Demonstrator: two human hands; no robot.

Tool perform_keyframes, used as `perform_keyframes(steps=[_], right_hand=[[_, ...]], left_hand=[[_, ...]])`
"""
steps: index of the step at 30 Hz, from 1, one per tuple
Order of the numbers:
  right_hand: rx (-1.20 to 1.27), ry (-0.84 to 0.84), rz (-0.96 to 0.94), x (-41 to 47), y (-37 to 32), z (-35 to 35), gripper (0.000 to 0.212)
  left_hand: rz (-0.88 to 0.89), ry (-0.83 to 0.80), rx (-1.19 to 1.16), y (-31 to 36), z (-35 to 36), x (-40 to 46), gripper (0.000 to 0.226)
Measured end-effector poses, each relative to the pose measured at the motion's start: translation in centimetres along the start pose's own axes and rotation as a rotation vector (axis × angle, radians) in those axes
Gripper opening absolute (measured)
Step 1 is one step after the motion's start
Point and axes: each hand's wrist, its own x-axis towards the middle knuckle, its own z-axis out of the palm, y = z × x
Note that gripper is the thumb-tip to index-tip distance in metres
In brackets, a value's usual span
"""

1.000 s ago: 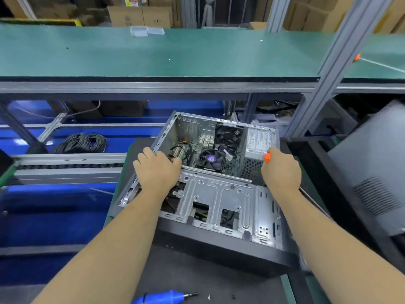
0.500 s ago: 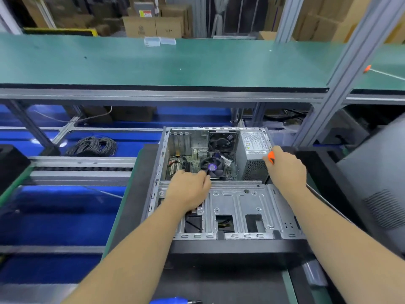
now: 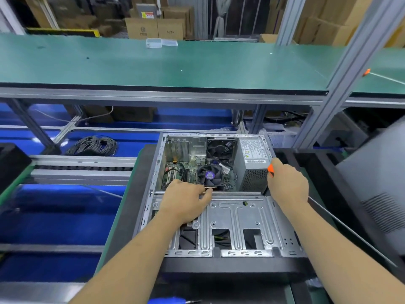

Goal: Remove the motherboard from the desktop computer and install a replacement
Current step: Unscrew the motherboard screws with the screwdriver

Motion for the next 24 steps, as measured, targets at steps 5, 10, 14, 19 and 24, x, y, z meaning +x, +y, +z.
perform_keyframes(steps=[5, 10, 14, 19, 24], right_hand=[[-0.180, 0.044, -0.099, 0.4, -0.7, -1.8, 0.011], [0.335, 0.356, -0.371, 4.0, -3.5, -9.2, 0.014], [0.852, 0.342, -0.512, 5.6, -6.5, -15.5, 0.027], [0.925, 0.207, -0.556, 6.1, -8.2, -19.1, 0.043], [0.851, 0.311, -0.615, 5.4, -9.2, -20.7, 0.055]], left_hand=[[-0.014, 0.017, -0.014, -0.1, 0.0, 0.2, 0.054], [-0.048, -0.026, -0.001, -0.1, -0.2, 0.6, 0.053], [-0.073, -0.025, -0.018, -0.1, -0.2, 0.6, 0.055], [-0.046, 0.000, -0.058, 0.1, -0.6, 0.4, 0.048], [0.163, 0.019, -0.077, 1.6, -1.5, -0.2, 0.046]])
